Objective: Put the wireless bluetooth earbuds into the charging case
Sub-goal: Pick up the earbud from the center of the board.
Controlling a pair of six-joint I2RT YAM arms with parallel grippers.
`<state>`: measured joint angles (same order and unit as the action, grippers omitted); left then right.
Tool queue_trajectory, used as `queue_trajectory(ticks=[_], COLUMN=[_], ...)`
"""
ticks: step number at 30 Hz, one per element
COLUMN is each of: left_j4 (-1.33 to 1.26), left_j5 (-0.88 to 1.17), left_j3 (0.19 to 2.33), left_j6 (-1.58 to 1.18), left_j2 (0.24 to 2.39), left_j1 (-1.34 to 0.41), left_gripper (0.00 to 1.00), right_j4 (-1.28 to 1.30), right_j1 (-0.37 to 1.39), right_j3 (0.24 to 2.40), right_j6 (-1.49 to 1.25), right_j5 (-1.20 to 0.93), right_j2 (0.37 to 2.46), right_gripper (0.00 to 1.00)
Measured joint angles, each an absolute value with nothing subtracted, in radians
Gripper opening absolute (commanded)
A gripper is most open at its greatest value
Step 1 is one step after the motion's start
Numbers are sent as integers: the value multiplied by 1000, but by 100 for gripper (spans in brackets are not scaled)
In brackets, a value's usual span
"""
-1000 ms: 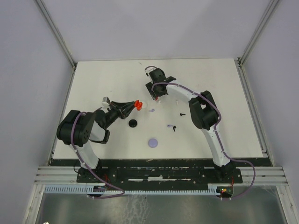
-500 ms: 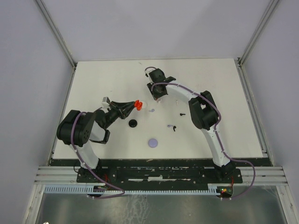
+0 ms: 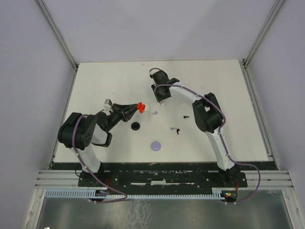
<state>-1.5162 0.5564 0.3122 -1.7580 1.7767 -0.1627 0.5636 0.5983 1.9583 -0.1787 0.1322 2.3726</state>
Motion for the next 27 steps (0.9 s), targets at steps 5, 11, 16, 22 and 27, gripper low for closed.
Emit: queue_trajectory(ticks=[5, 11, 16, 22, 27], left_j4=[-1516, -1516, -1516, -1516, -1516], left_j5=[557, 559, 560, 561, 561], left_j3=[312, 312, 312, 312, 312], left_j6=[-1758, -1758, -1758, -1758, -1758], left_j2=[1777, 1777, 1777, 1777, 1777], left_j1=[-163, -163, -162, -158, -158], left_gripper=[3, 3, 3, 3, 3], right_j4=[573, 586, 594, 600, 543], right_j1=[598, 596, 593, 590, 589], right_j3=[1969, 1993, 1995, 2010, 1977], right_j6=[-196, -213, -221, -228, -221], right_j5=[131, 125, 113, 109, 105], right_j2=[2373, 2389, 2394, 2402, 2389], right_gripper=[34, 33, 29, 10, 1])
